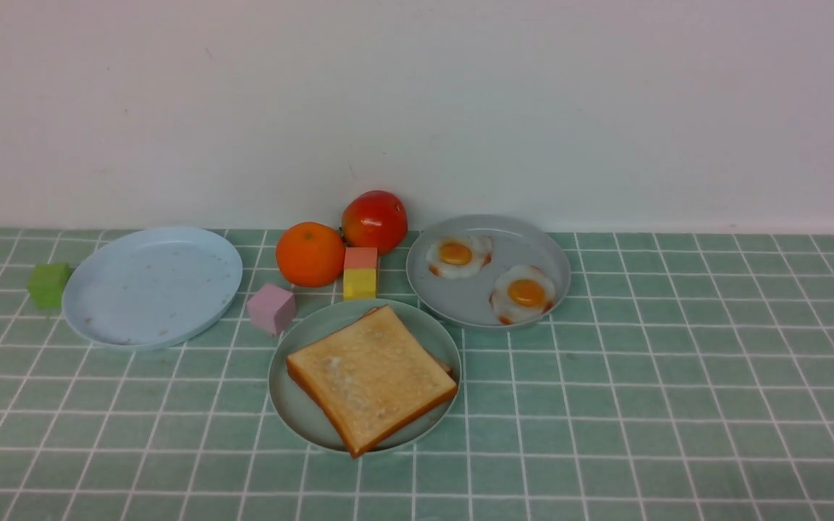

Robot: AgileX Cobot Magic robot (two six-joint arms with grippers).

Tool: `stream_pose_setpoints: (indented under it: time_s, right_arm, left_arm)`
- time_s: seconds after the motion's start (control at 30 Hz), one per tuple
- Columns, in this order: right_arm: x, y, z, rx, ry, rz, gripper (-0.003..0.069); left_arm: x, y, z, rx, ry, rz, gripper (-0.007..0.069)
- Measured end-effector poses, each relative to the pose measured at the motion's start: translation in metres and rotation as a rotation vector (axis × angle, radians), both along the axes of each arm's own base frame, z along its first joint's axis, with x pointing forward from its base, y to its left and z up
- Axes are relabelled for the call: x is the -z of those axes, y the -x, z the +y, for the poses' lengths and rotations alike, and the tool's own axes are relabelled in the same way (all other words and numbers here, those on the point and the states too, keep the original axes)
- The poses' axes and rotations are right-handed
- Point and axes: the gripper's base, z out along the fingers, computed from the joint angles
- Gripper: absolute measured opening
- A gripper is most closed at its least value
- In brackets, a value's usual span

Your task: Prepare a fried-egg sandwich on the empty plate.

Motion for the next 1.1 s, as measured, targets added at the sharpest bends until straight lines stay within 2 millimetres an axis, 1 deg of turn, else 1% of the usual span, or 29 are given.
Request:
stream_pose_setpoints:
  time_s: [0.03, 0.1, 0.3, 1.1]
  right_arm:
    - [0.0000, 0.0000, 0.0000, 0.000, 0.000, 0.000, 0.0021]
    - [0.0000, 0.0000, 0.0000, 0.000, 0.000, 0.000, 0.0022]
    - [0.0000, 0.0000, 0.0000, 0.000, 0.000, 0.000, 0.0022]
    - [0.0000, 0.0000, 0.0000, 0.000, 0.000, 0.000, 0.0062]
  left_arm:
    - [0.0058, 0.0010, -0.0005, 0.004, 0.008, 0.050, -0.0013]
    - [0.0069, 0.0013, -0.0007, 0.005, 0.012, 0.062, -0.0013]
    - [0.0069, 0.0013, -0.0009, 0.006, 0.016, 0.062, -0.0013]
    - [0.0068, 0.0013, -0.0010, 0.006, 0.020, 0.061, -0.0013]
